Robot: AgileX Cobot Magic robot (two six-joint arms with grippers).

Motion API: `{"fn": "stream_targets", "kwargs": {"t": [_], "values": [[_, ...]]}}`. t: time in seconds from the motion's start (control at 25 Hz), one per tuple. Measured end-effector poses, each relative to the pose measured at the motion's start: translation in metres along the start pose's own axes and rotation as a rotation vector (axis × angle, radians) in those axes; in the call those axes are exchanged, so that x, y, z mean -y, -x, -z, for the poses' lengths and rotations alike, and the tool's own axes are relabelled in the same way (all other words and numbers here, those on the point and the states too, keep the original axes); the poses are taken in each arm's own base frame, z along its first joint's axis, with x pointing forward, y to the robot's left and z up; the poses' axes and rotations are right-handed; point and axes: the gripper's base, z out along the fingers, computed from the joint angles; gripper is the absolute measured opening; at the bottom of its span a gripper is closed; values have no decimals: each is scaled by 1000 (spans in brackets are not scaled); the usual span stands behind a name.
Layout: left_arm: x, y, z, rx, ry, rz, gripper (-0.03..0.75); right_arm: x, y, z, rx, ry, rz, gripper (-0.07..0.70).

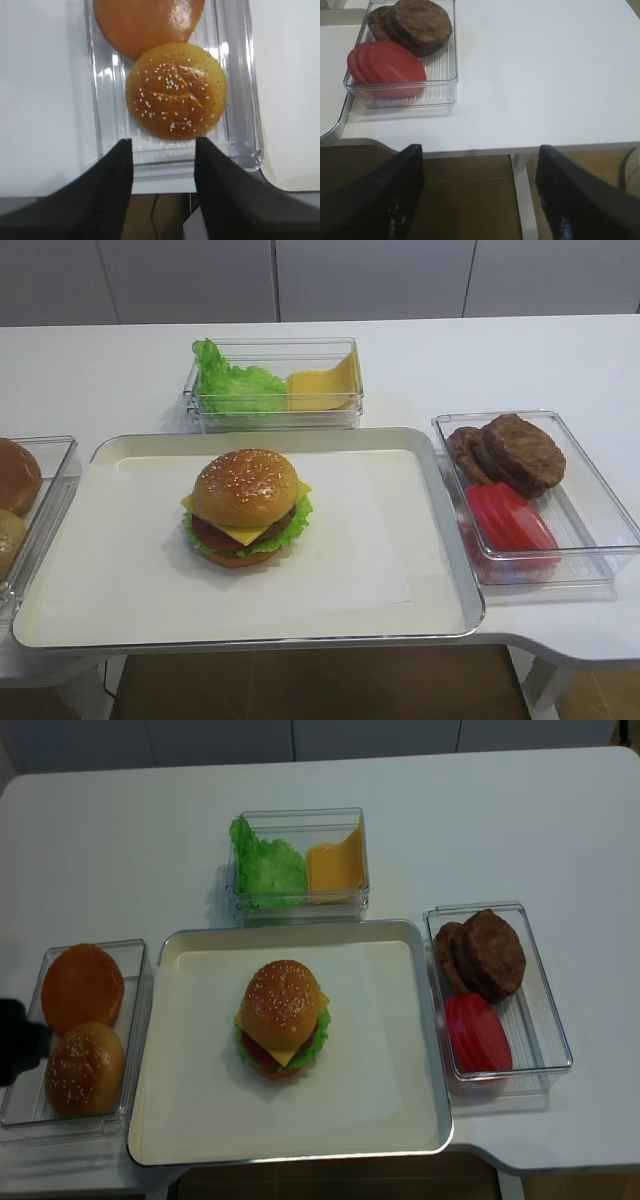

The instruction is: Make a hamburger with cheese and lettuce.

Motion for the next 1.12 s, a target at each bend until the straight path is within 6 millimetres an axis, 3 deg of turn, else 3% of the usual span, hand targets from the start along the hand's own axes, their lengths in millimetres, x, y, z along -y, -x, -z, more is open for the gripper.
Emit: {"fn": "stream_targets", "kwargs": {"t": [0.48,0.8,1.12], "values": [[3,-37,49,104,20,55,308,0,0,0,0,0,2,532],[6,-73,81,225,17,89,307,0,0,0,0,0,2,532],[9,-123,84,342,48,116,307,0,0,0,0,0,4,532]]}}
